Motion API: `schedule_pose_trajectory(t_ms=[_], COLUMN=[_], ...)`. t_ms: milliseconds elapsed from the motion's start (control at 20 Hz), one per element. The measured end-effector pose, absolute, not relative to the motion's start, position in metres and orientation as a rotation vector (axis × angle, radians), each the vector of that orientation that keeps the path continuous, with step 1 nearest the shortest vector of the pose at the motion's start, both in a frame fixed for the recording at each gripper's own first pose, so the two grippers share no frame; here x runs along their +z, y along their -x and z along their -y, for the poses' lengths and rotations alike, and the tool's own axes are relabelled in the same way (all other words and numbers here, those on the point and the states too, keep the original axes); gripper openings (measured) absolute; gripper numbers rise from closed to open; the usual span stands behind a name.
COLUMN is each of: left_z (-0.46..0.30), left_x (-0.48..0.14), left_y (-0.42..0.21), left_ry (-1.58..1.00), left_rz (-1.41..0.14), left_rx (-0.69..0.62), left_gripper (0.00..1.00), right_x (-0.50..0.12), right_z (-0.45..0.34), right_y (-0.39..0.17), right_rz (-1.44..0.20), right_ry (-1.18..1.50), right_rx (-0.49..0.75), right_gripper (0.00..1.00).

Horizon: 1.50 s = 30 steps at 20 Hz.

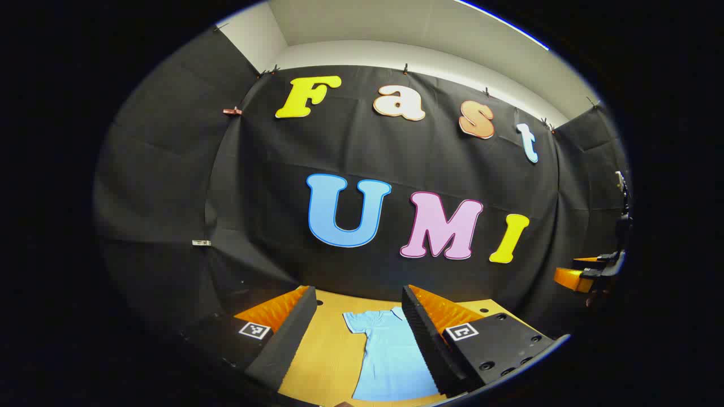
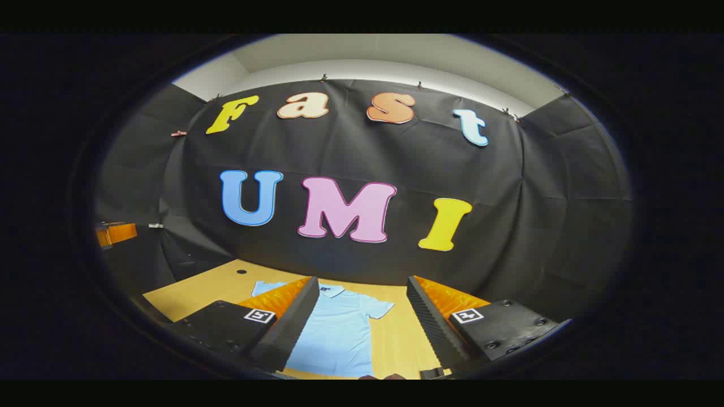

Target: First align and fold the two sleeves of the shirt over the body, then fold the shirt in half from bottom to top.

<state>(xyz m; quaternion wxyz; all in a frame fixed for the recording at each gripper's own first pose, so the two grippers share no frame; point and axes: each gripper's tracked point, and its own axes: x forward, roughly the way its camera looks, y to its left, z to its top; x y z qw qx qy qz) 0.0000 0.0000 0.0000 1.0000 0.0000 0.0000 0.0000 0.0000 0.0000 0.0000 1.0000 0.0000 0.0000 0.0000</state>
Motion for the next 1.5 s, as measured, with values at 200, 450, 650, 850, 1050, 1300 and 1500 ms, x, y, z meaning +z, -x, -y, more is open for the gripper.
schedule_pose_trajectory(t_ms=[200, 450, 650, 850, 1050, 1300, 1500], left_z=[0.000, -0.001, -0.004, -0.002, -0.005, -0.009, -0.010], left_x=[0.001, 0.000, 0.004, 0.006, 0.008, 0.014, 0.007], left_y=[-0.004, -0.008, -0.009, -0.011, -0.010, -0.013, -0.017], left_ry=[-0.001, -0.004, -0.016, -0.020, -0.019, -0.017, -0.017], left_rz=[0.002, 0.001, 0.011, 0.008, 0.012, 0.016, 0.000], left_rx=[-0.009, -0.018, -0.013, -0.030, -0.035, -0.044, -0.050], left_gripper=[0.97, 0.96, 0.97, 0.97, 0.97, 0.96, 0.96], right_x=[0.000, 0.003, 0.003, 0.011, 0.024, 0.024, 0.015], right_z=[-0.004, -0.005, -0.003, -0.003, -0.006, -0.020, -0.028], right_y=[-0.002, -0.005, -0.007, -0.009, -0.012, -0.022, -0.035], right_rz=[-0.001, -0.005, -0.009, 0.004, 0.017, 0.004, -0.025], right_ry=[0.017, 0.002, 0.009, 0.012, 0.021, 0.003, -0.019], right_rx=[-0.005, -0.021, -0.030, -0.034, -0.029, -0.011, 0.001], right_gripper=[0.97, 0.96, 0.97, 0.97, 0.95, 0.97, 0.97])
